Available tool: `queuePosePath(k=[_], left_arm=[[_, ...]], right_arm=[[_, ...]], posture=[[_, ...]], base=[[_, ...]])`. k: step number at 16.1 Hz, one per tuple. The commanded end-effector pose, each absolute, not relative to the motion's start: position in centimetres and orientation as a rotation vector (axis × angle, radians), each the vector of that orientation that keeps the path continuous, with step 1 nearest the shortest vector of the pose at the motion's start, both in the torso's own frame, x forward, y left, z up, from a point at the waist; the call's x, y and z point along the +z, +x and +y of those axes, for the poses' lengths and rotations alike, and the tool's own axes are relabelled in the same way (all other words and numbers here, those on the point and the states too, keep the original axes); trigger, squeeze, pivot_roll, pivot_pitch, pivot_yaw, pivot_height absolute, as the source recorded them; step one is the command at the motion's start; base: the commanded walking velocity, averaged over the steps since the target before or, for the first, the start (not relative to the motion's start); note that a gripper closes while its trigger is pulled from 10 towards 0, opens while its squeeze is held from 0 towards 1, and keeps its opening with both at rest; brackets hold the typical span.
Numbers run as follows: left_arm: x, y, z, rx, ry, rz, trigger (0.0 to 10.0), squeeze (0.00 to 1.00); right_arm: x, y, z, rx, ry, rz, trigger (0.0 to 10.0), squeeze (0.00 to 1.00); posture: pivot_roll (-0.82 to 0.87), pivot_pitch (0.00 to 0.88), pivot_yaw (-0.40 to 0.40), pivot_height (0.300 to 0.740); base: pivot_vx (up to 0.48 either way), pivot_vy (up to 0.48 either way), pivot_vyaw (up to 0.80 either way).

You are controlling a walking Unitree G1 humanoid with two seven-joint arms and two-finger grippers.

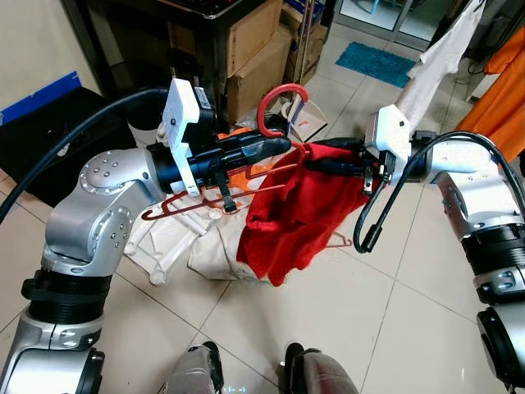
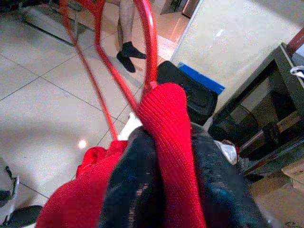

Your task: Hang hanger

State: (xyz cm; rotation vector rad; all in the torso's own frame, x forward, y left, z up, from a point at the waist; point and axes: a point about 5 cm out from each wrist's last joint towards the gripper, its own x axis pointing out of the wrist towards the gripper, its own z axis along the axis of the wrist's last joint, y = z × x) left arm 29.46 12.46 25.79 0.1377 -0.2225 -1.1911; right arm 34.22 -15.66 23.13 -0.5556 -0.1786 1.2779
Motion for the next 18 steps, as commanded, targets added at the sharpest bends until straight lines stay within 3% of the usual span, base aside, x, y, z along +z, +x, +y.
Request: queuePosePath(k=[1, 7, 8, 9, 14, 18], left_arm=[[25.4, 29.4, 12.1, -1.204, 0.174, -0.210, 10.0, 0.00], [25.3, 29.9, 12.2, -1.170, 0.157, -0.208, 10.0, 0.00], [25.4, 29.9, 12.3, -1.167, 0.155, -0.211, 10.0, 0.43], [25.4, 30.0, 12.4, -1.158, 0.150, -0.213, 10.0, 1.00], [24.6, 30.0, 13.4, -1.180, 0.160, -0.157, 10.0, 1.00], [25.4, 29.5, 15.2, -1.190, 0.269, -0.136, 10.0, 1.00]], right_arm=[[23.9, 34.0, -16.0, 1.260, -0.537, -0.219, 0.0, 0.00], [24.1, 33.8, -15.8, 1.241, -0.497, -0.241, 0.0, 0.00], [24.2, 33.7, -15.8, 1.238, -0.486, -0.245, 0.0, 0.00], [24.2, 33.7, -15.8, 1.234, -0.481, -0.247, 0.0, 0.00], [24.2, 33.8, -16.0, 1.184, -0.448, -0.257, 0.0, 0.00], [23.6, 33.8, -16.4, 1.177, -0.483, -0.221, 0.0, 0.00]], posture=[[-0.11, 0.164, -0.043, 0.740], [-0.11, 0.152, -0.040, 0.740], [-0.11, 0.152, -0.040, 0.740], [-0.11, 0.145, -0.039, 0.740], [-0.11, 0.141, -0.038, 0.740], [-0.11, 0.146, -0.038, 0.740]], base=[[0.000, 0.000, 0.00], [0.000, 0.000, 0.00], [0.000, 0.000, 0.00], [0.000, 0.000, 0.00], [0.000, 0.000, 0.00], [0.000, 0.000, 0.00]])
